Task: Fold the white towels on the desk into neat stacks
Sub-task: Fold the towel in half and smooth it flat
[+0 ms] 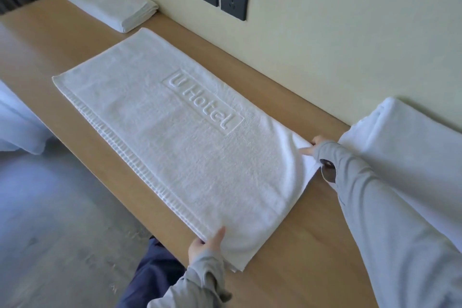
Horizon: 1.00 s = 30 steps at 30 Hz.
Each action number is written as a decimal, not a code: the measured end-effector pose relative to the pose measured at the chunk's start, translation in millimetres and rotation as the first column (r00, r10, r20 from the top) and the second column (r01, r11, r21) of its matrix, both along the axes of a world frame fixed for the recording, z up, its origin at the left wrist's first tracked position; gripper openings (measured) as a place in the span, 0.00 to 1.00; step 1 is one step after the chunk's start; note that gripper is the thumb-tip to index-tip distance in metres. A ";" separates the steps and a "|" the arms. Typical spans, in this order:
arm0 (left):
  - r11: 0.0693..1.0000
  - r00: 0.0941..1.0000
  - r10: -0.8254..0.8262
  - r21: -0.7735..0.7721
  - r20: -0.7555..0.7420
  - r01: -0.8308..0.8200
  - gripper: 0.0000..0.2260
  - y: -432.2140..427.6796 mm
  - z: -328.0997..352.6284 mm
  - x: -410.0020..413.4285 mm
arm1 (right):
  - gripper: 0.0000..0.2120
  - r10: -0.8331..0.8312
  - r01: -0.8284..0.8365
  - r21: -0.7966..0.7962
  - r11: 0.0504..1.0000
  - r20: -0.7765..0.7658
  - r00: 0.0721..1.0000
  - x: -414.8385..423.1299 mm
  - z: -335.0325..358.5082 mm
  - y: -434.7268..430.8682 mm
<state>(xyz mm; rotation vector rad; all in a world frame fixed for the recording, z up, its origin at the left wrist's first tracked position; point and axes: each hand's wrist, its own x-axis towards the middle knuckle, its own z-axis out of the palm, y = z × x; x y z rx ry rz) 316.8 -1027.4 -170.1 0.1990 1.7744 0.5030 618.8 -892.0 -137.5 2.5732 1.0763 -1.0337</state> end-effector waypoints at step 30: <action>0.626 0.959 -0.280 0.764 0.032 0.157 0.24 215.8 151.6 -192.8 | 0.14 0.236 0.335 0.830 0.445 -0.470 0.851 -143.9 164.8 182.6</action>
